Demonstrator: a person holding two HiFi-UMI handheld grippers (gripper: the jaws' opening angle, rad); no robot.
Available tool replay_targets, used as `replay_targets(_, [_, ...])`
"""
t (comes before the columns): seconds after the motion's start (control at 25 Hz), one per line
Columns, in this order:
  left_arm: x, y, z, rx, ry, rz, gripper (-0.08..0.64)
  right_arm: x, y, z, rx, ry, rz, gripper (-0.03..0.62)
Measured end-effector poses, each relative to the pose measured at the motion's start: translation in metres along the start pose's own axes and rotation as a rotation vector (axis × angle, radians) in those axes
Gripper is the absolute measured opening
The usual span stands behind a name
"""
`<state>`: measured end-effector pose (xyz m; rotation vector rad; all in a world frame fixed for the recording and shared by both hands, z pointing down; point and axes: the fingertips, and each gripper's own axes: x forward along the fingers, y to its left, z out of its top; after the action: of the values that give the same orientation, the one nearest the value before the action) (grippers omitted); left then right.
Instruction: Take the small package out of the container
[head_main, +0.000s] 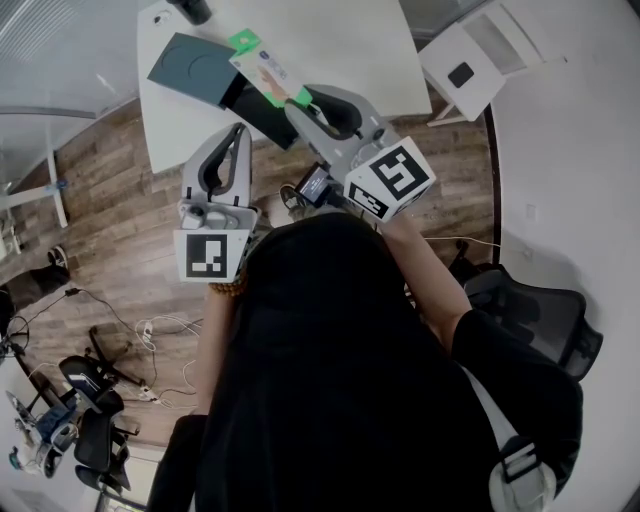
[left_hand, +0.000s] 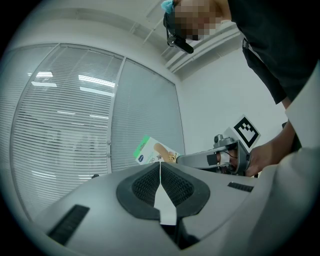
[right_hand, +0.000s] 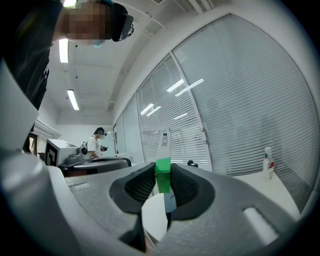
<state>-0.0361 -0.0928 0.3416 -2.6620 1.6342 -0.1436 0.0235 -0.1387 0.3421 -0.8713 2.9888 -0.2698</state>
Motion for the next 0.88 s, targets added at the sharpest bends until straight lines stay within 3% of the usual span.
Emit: replay_targets(0.88, [-0.0040,0.0027,-0.0003,-0.002,0.007,0.005,0.003,-0.0003,0.0018,0.0021,-0.019,-0.007,-0.016,0.087])
